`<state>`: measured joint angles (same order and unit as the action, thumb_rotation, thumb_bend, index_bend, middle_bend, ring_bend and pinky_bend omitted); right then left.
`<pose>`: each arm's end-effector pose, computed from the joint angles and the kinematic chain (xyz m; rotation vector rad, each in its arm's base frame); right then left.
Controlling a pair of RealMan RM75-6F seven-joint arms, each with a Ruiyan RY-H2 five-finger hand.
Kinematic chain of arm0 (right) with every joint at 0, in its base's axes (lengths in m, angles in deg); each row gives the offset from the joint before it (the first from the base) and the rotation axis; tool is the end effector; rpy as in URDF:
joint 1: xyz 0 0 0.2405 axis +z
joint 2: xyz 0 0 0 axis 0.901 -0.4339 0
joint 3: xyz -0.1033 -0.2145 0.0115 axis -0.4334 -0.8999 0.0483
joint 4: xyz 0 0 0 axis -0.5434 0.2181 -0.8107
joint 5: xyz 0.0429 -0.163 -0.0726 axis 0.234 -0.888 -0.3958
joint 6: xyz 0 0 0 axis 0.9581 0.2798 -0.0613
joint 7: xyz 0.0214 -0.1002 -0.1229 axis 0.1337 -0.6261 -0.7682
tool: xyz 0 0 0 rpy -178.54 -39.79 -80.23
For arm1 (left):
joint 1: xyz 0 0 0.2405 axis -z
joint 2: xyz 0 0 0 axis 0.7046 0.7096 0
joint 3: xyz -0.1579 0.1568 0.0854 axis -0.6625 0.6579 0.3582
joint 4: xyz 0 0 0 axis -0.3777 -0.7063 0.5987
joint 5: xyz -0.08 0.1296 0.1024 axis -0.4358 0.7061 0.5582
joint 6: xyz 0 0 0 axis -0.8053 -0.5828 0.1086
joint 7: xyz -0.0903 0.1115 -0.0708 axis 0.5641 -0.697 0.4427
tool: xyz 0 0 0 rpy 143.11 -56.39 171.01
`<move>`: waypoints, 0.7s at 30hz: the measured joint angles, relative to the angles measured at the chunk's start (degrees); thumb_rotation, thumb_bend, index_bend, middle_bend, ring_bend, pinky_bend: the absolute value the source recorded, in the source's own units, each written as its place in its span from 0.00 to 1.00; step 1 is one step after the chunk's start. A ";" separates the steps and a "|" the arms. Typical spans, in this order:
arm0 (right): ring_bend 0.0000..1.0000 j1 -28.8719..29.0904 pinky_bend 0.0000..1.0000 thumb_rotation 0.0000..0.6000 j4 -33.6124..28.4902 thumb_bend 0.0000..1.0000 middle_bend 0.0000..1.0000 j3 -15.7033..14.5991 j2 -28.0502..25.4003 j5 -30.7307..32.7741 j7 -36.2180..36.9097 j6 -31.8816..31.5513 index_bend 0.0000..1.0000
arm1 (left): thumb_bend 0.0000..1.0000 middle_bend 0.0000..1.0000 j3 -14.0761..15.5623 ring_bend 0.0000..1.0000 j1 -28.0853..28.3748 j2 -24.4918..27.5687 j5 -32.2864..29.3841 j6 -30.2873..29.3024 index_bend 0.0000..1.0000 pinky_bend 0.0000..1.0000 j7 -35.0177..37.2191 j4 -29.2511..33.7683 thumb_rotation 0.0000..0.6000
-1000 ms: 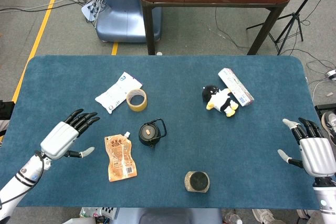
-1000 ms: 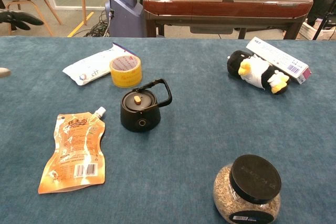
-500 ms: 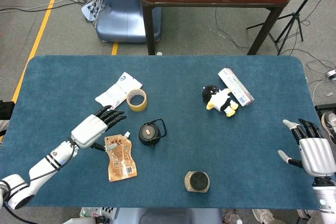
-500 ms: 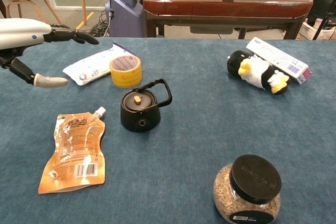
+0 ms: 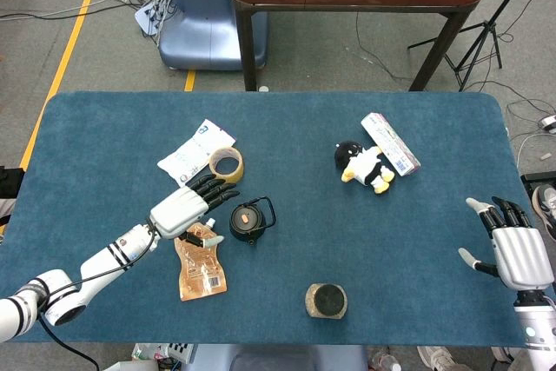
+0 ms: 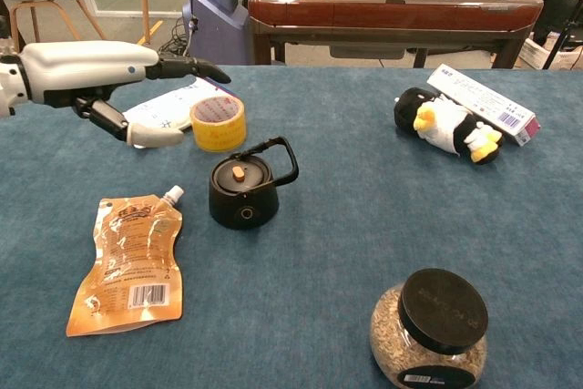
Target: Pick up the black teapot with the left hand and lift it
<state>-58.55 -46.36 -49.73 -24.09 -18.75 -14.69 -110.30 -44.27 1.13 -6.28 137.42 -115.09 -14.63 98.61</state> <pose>-0.2815 -0.2029 0.1802 1.4143 -0.8111 0.8158 -0.1157 0.3345 0.0502 -2.2368 -0.7395 -1.1122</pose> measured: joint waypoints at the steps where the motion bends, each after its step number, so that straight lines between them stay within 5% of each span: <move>1: 0.13 0.04 0.14 1.00 -0.05 0.19 0.27 0.01 -0.02 0.04 -0.04 0.09 0.19 | 0.26 0.03 -0.01 0.04 0.62 -0.36 0.02 0.41 0.05 0.00 -0.20 -0.10 0.37; 9: 0.13 0.05 0.14 1.00 0.24 0.19 0.27 -0.04 -0.01 0.42 0.19 0.33 0.19 | 0.26 0.04 -0.95 0.03 4.54 -2.87 -1.87 4.02 0.06 0.00 -2.69 -0.14 0.27; 21: 0.13 -0.46 0.14 1.00 1.27 0.19 0.27 -0.42 0.03 0.33 1.71 -0.05 0.19 | 0.26 0.07 -2.43 0.02 8.12 -6.43 -7.56 8.44 0.12 0.00 -6.58 0.32 0.23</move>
<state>-59.02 -45.08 -50.15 -24.06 -18.42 -12.98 -110.36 -46.70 9.24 -12.71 129.86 -106.65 -21.21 98.93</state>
